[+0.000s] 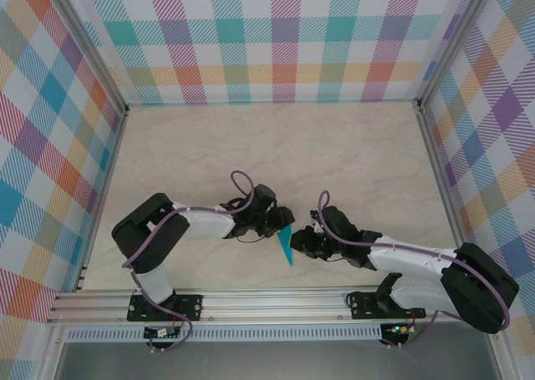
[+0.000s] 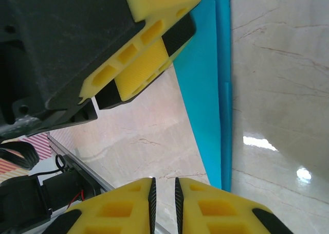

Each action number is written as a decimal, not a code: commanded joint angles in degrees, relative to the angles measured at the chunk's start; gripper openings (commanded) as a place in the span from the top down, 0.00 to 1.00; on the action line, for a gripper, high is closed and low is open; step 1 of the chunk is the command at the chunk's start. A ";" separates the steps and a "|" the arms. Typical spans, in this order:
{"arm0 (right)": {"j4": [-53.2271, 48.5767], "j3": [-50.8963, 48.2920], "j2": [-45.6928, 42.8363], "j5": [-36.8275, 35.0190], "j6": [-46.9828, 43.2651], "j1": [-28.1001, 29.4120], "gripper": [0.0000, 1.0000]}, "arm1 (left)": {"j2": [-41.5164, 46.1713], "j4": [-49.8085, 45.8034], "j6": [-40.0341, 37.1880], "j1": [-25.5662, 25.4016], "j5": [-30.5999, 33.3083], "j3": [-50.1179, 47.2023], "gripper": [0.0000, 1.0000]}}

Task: Fold a paper plane with a square sheet of paper (pick it up from the middle)
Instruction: Fold the wing for the fifth time at the center of the table.

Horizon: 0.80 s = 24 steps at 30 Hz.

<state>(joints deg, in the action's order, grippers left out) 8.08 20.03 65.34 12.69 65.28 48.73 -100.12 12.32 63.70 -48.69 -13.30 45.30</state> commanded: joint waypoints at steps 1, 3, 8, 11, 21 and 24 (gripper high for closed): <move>1.18 -1.39 -2.73 1.02 1.34 -0.26 0.80 | -1.08 -5.72 2.33 -1.93 2.07 -2.75 0.52; 0.65 -1.49 -3.77 1.15 1.13 -0.30 0.80 | -0.70 -5.98 2.64 -2.08 2.57 -2.98 0.52; 0.09 -1.74 -4.31 1.70 1.23 -0.30 0.80 | -0.25 -5.91 2.93 -2.12 2.93 -3.26 0.52; 1.73 -1.66 -2.81 2.72 1.50 -0.27 0.80 | -0.21 -5.98 3.05 -2.16 2.99 -3.09 0.52; 8.77 0.14 5.59 3.85 1.95 -0.30 0.87 | 0.71 -6.59 3.40 -2.12 3.31 -2.94 0.51; 10.84 0.70 8.56 3.75 2.37 -0.30 0.90 | 1.09 -7.00 3.36 -2.13 3.66 -2.90 0.51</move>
<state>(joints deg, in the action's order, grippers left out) 15.03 19.22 71.96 15.68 66.98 48.73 -99.13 12.56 66.50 -49.76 -10.61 44.42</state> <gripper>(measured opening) 0.104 0.491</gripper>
